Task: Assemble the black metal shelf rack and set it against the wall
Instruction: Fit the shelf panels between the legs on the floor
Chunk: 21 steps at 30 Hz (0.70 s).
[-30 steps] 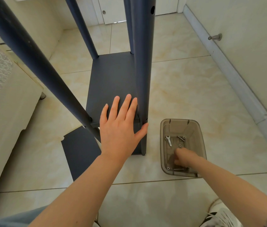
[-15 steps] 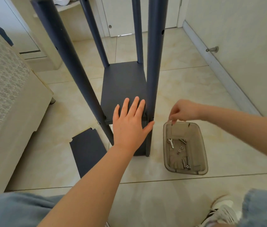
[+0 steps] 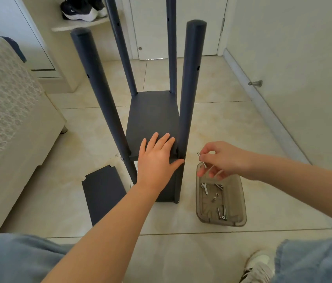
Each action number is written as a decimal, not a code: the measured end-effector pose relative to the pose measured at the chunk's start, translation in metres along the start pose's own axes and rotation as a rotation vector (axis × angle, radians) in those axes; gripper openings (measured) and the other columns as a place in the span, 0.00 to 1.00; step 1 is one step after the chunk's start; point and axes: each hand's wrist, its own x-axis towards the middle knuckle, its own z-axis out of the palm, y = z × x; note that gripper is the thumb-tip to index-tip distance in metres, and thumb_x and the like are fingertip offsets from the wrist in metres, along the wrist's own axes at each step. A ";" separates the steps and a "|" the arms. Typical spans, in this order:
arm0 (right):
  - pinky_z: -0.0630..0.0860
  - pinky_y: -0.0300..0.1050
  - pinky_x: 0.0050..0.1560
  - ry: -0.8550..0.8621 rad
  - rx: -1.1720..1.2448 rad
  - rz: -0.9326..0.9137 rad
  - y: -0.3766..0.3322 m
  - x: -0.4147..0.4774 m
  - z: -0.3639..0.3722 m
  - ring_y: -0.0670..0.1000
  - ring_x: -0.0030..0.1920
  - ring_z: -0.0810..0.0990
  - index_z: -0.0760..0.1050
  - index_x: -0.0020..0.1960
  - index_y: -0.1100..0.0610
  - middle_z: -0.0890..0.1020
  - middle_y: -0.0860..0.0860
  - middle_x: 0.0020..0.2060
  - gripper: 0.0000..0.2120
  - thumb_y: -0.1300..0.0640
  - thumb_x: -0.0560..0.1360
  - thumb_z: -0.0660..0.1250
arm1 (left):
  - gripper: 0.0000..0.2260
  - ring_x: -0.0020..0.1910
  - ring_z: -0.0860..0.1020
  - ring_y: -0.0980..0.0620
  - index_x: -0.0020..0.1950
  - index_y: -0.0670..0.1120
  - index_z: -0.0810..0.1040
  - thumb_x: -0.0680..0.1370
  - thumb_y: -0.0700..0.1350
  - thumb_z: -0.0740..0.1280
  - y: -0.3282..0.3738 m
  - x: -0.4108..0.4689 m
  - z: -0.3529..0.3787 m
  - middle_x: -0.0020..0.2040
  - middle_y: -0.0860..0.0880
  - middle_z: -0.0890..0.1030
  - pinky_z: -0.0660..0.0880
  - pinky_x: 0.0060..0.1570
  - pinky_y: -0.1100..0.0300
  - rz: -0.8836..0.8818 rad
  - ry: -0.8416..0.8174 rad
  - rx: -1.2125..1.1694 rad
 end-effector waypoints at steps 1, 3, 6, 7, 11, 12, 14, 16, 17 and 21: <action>0.75 0.39 0.31 -0.005 0.006 0.009 -0.001 0.001 0.004 0.46 0.27 0.78 0.72 0.55 0.55 0.87 0.52 0.37 0.06 0.54 0.83 0.58 | 0.28 0.80 0.59 0.47 0.77 0.49 0.69 0.79 0.58 0.67 -0.001 -0.003 -0.002 0.77 0.51 0.69 0.47 0.78 0.49 0.005 0.017 -0.037; 0.75 0.41 0.32 0.009 0.025 0.014 -0.003 0.003 0.012 0.46 0.26 0.77 0.72 0.54 0.54 0.85 0.50 0.33 0.07 0.53 0.83 0.58 | 0.24 0.77 0.65 0.47 0.73 0.46 0.75 0.79 0.53 0.70 -0.005 -0.009 -0.006 0.73 0.49 0.74 0.52 0.78 0.50 0.002 0.067 -0.100; 0.72 0.40 0.30 0.043 0.022 0.029 -0.006 0.006 0.018 0.46 0.24 0.72 0.73 0.53 0.53 0.78 0.50 0.29 0.07 0.53 0.83 0.58 | 0.17 0.68 0.76 0.45 0.63 0.43 0.82 0.77 0.50 0.73 -0.006 -0.015 -0.010 0.61 0.46 0.83 0.63 0.74 0.48 -0.018 0.183 -0.159; 0.70 0.40 0.31 0.044 0.019 0.039 -0.007 0.007 0.018 0.47 0.25 0.69 0.73 0.53 0.53 0.76 0.50 0.30 0.07 0.54 0.83 0.57 | 0.16 0.62 0.79 0.45 0.61 0.43 0.83 0.77 0.49 0.74 -0.005 -0.017 -0.010 0.55 0.46 0.85 0.67 0.71 0.47 -0.015 0.252 -0.164; 0.69 0.40 0.33 0.015 0.044 0.092 -0.009 0.010 0.017 0.48 0.30 0.65 0.73 0.56 0.55 0.71 0.51 0.33 0.10 0.60 0.82 0.53 | 0.09 0.49 0.78 0.53 0.51 0.48 0.86 0.77 0.52 0.70 0.009 -0.032 -0.008 0.41 0.62 0.78 0.76 0.53 0.53 -0.139 0.482 -0.377; 0.71 0.41 0.35 -0.005 0.062 0.103 -0.009 0.011 0.017 0.48 0.31 0.67 0.73 0.56 0.55 0.72 0.51 0.34 0.11 0.61 0.81 0.53 | 0.09 0.47 0.77 0.55 0.46 0.52 0.84 0.78 0.55 0.67 0.014 -0.036 -0.008 0.39 0.64 0.76 0.76 0.49 0.57 -0.253 0.474 -0.487; 0.76 0.43 0.40 -0.045 0.076 0.109 -0.008 0.011 0.017 0.48 0.34 0.71 0.74 0.57 0.55 0.76 0.52 0.37 0.11 0.63 0.81 0.55 | 0.13 0.40 0.78 0.57 0.37 0.54 0.79 0.79 0.57 0.64 0.020 -0.040 -0.004 0.33 0.58 0.78 0.73 0.42 0.66 -0.510 0.404 -0.709; 0.80 0.45 0.45 -0.065 0.072 0.096 -0.006 0.010 0.016 0.47 0.38 0.76 0.75 0.57 0.55 0.81 0.52 0.40 0.10 0.64 0.81 0.58 | 0.15 0.38 0.80 0.57 0.37 0.53 0.80 0.81 0.56 0.65 0.021 -0.039 -0.002 0.33 0.57 0.82 0.71 0.40 0.67 -0.761 0.297 -0.902; 0.81 0.46 0.47 -0.065 0.073 0.088 -0.005 0.011 0.015 0.47 0.39 0.78 0.76 0.56 0.55 0.83 0.52 0.41 0.09 0.63 0.81 0.60 | 0.14 0.40 0.80 0.57 0.39 0.52 0.81 0.81 0.56 0.65 0.019 -0.036 -0.002 0.33 0.57 0.83 0.72 0.42 0.64 -0.882 0.215 -1.014; 0.81 0.50 0.54 -0.048 0.081 0.054 -0.002 0.013 0.011 0.47 0.44 0.81 0.79 0.55 0.54 0.86 0.48 0.42 0.07 0.60 0.80 0.63 | 0.10 0.53 0.80 0.53 0.51 0.53 0.78 0.78 0.58 0.69 0.014 -0.029 0.001 0.51 0.55 0.83 0.77 0.52 0.59 -1.052 -0.059 -1.420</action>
